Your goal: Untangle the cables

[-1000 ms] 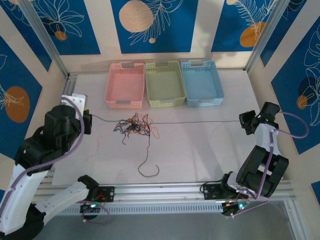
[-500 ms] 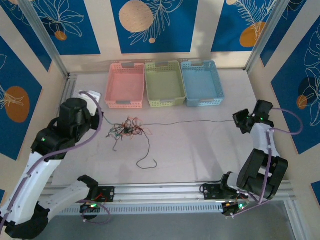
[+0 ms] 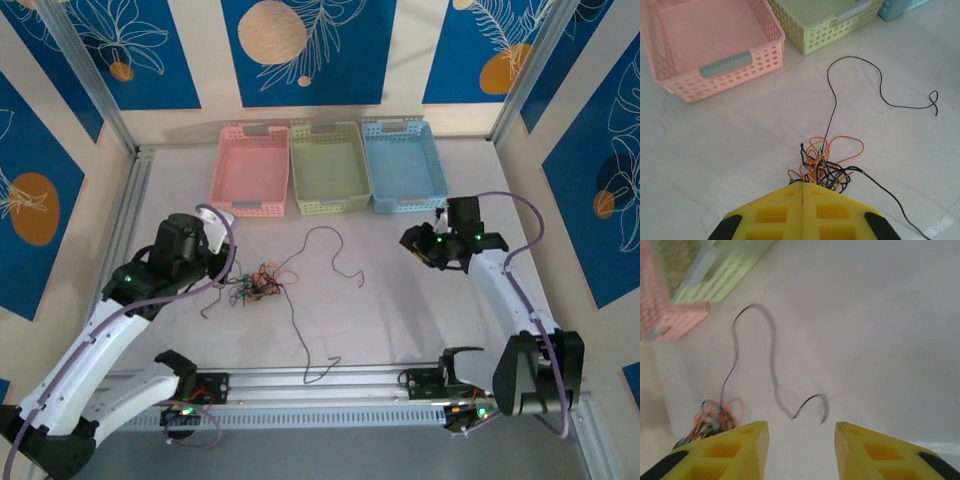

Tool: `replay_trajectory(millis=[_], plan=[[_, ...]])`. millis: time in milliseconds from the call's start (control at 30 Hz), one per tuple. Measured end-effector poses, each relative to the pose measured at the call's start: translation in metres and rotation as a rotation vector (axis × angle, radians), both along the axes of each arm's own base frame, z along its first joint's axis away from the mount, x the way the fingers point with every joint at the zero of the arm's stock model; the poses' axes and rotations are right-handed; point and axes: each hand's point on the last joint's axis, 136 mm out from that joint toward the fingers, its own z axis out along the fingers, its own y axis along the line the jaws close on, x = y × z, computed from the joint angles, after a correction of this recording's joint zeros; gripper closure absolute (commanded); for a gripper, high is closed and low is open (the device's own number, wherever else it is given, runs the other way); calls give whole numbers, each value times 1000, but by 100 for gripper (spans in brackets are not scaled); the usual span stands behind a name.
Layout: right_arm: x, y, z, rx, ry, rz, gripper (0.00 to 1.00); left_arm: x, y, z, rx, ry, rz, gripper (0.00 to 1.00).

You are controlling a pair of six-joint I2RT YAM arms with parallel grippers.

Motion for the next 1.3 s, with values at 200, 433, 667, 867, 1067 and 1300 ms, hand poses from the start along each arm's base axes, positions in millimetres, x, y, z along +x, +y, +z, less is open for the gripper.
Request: replay_trajectory(millis=[200, 433, 667, 867, 1067, 1300], plan=[[-18, 105, -24, 21, 128, 258, 64, -3, -1, 2, -33, -31, -8, 100], [1, 201, -52, -1, 214, 355, 67, -2, -3, 3, -44, -42, -14, 100], [29, 250, -82, -16, 279, 324, 69, -2, -4, 1, -44, -37, -17, 100], [44, 261, -103, -41, 327, 281, 69, -2, -4, 0, -44, -37, -17, 100], [46, 263, -114, -60, 356, 264, 70, -1, -5, 1, -46, -40, -17, 100], [45, 265, -120, -65, 369, 261, 71, -1, -5, -1, -45, -38, -18, 100]])
